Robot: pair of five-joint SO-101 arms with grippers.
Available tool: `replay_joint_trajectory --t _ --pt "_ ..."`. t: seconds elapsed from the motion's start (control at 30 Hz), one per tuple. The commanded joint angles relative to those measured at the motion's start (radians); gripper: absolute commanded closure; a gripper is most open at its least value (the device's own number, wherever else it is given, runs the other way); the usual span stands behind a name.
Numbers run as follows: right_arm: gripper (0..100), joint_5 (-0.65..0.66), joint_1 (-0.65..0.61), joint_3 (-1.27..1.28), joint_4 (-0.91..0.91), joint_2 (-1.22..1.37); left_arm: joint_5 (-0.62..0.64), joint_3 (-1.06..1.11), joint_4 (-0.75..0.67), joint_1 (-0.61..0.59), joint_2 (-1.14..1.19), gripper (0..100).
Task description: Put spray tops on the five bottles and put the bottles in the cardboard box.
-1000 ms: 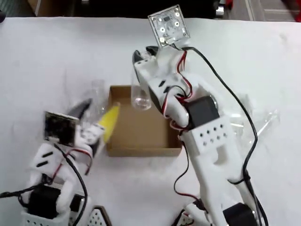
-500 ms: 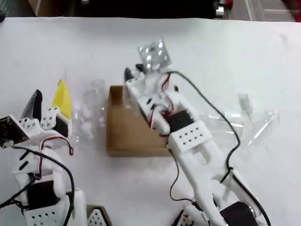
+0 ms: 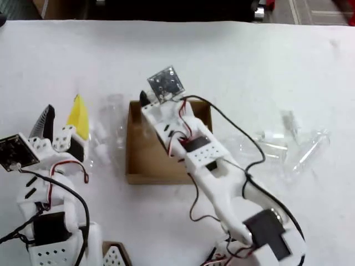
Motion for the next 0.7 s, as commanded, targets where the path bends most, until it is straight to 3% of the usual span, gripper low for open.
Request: replay_joint_trajectory --t 0.0,0.53,0.67 --pt "98.2 0.011 -0.008 -0.075 -0.024 0.022 -0.009 -0.006 -0.023 0.013 -0.005 78" --pt "98.2 0.015 -0.022 -0.147 -0.091 0.099 -0.011 0.017 -0.029 0.059 -0.01 78" --pt "98.2 0.101 -0.027 -0.146 -0.139 0.136 -0.011 0.017 -0.028 0.061 -0.01 78"
